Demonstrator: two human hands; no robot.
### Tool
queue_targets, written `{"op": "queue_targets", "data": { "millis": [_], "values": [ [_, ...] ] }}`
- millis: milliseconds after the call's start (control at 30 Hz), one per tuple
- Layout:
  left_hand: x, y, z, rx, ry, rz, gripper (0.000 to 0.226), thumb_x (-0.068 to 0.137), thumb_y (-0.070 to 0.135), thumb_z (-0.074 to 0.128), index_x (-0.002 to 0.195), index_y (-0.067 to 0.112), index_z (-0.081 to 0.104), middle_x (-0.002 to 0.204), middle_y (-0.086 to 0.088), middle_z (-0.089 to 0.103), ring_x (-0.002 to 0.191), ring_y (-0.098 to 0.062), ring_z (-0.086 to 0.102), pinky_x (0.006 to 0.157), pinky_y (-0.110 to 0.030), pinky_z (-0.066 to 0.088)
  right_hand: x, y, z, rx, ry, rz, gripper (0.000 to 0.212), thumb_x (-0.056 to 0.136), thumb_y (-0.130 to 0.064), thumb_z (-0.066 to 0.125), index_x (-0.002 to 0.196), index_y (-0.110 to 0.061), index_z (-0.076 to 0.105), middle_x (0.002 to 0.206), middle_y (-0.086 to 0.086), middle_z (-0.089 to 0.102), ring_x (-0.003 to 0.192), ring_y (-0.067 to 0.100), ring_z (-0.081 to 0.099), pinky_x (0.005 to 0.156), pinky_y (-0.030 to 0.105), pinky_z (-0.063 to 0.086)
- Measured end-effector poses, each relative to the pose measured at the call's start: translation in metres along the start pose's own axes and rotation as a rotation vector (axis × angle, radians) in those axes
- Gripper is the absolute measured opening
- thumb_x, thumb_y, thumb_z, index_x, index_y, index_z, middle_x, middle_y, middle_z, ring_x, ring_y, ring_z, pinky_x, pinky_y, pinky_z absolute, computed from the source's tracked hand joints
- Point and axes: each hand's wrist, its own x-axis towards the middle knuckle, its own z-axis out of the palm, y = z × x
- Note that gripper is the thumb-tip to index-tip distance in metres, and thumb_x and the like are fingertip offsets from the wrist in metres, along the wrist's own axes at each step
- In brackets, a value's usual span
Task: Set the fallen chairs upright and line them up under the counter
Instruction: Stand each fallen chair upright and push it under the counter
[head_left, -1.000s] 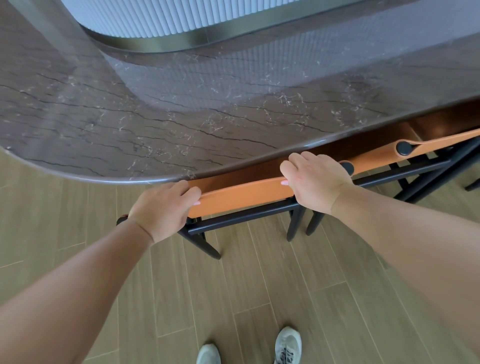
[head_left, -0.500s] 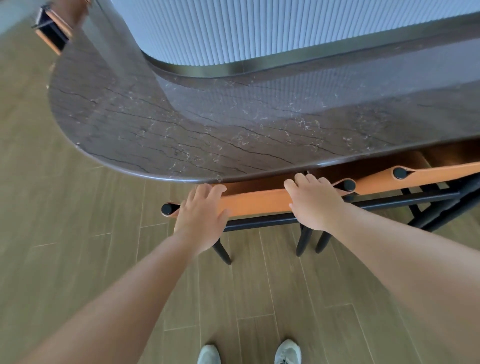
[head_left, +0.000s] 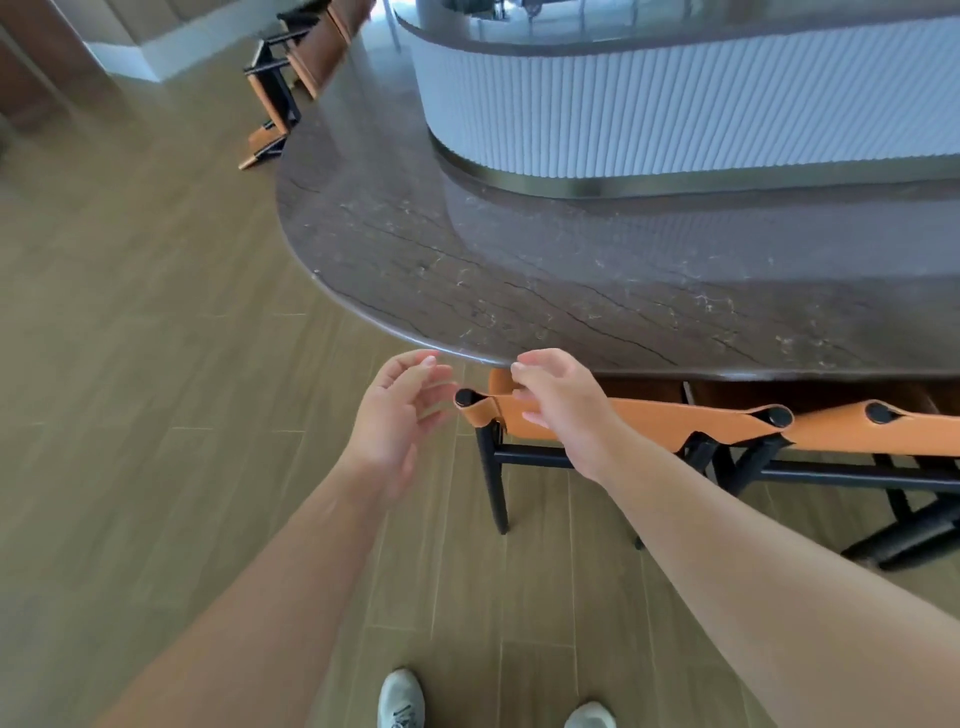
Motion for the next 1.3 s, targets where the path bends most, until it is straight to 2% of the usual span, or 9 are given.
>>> {"op": "queue_targets", "data": {
  "millis": [133, 300, 667, 800, 967, 1100, 1300],
  "values": [
    [-0.007, 0.023, -0.045, -0.076, -0.016, 0.004, 0.011, 0.092, 0.026, 0.059, 0.102, 0.025, 0.064, 0.099, 0.0, 0.073, 0.09, -0.016, 0.069, 0.076, -0.033, 0.046, -0.013, -0.019, 0.047, 0.1, -0.041, 0.012, 0.012, 0.095, -0.026, 0.06, 0.107, -0.023, 0.063, 0.114, 0.005, 0.065, 0.104, 0.018, 0.065, 0.092, 0.037, 0.055],
    [-0.007, 0.062, -0.117, -0.126, -0.048, 0.011, 0.031, 0.072, 0.022, 0.056, 0.102, 0.023, 0.064, 0.099, -0.001, 0.072, 0.087, -0.017, 0.069, 0.077, -0.035, 0.045, -0.025, -0.05, 0.122, 0.132, -0.075, -0.042, 0.015, 0.096, -0.024, 0.059, 0.11, -0.021, 0.063, 0.113, 0.004, 0.066, 0.102, 0.018, 0.067, 0.089, 0.035, 0.057],
    [0.039, 0.18, -0.331, -0.14, -0.05, 0.156, 0.026, 0.071, 0.025, 0.057, 0.096, 0.025, 0.064, 0.095, 0.002, 0.073, 0.081, -0.014, 0.07, 0.072, -0.033, 0.045, -0.019, -0.136, 0.356, 0.123, -0.175, -0.212, 0.017, 0.096, -0.017, 0.058, 0.112, -0.015, 0.064, 0.106, 0.005, 0.068, 0.091, 0.018, 0.068, 0.086, 0.037, 0.054],
    [0.046, 0.206, -0.403, -0.183, 0.015, 0.181, 0.028, 0.073, 0.023, 0.057, 0.1, 0.024, 0.064, 0.096, 0.002, 0.074, 0.083, -0.014, 0.07, 0.073, -0.033, 0.046, -0.014, -0.146, 0.438, 0.078, -0.244, -0.201, 0.019, 0.096, -0.016, 0.057, 0.114, -0.014, 0.064, 0.106, 0.005, 0.068, 0.089, 0.017, 0.068, 0.082, 0.035, 0.055],
    [0.042, 0.227, -0.486, -0.231, 0.153, 0.228, 0.027, 0.077, 0.019, 0.055, 0.103, 0.023, 0.064, 0.096, 0.002, 0.074, 0.083, -0.013, 0.069, 0.074, -0.034, 0.046, -0.001, -0.154, 0.53, 0.05, -0.334, -0.198, 0.014, 0.095, -0.014, 0.055, 0.104, -0.017, 0.066, 0.099, 0.004, 0.067, 0.084, 0.017, 0.068, 0.076, 0.032, 0.054],
    [0.037, 0.239, -0.554, -0.249, 0.274, 0.262, 0.021, 0.093, 0.009, 0.05, 0.097, 0.023, 0.065, 0.094, 0.001, 0.073, 0.08, -0.014, 0.069, 0.071, -0.033, 0.045, 0.011, -0.159, 0.599, 0.038, -0.458, -0.172, 0.014, 0.095, -0.013, 0.055, 0.104, -0.016, 0.065, 0.096, 0.004, 0.066, 0.081, 0.017, 0.067, 0.071, 0.031, 0.054],
    [0.063, 0.26, -0.655, -0.297, 0.471, 0.277, 0.023, 0.096, 0.007, 0.045, 0.095, 0.022, 0.063, 0.085, 0.001, 0.072, 0.073, -0.012, 0.068, 0.066, -0.031, 0.045, 0.053, -0.166, 0.683, 0.042, -0.546, -0.167, 0.013, 0.095, -0.012, 0.054, 0.103, -0.015, 0.065, 0.089, 0.002, 0.065, 0.077, 0.016, 0.066, 0.069, 0.031, 0.053]
  ]
}}
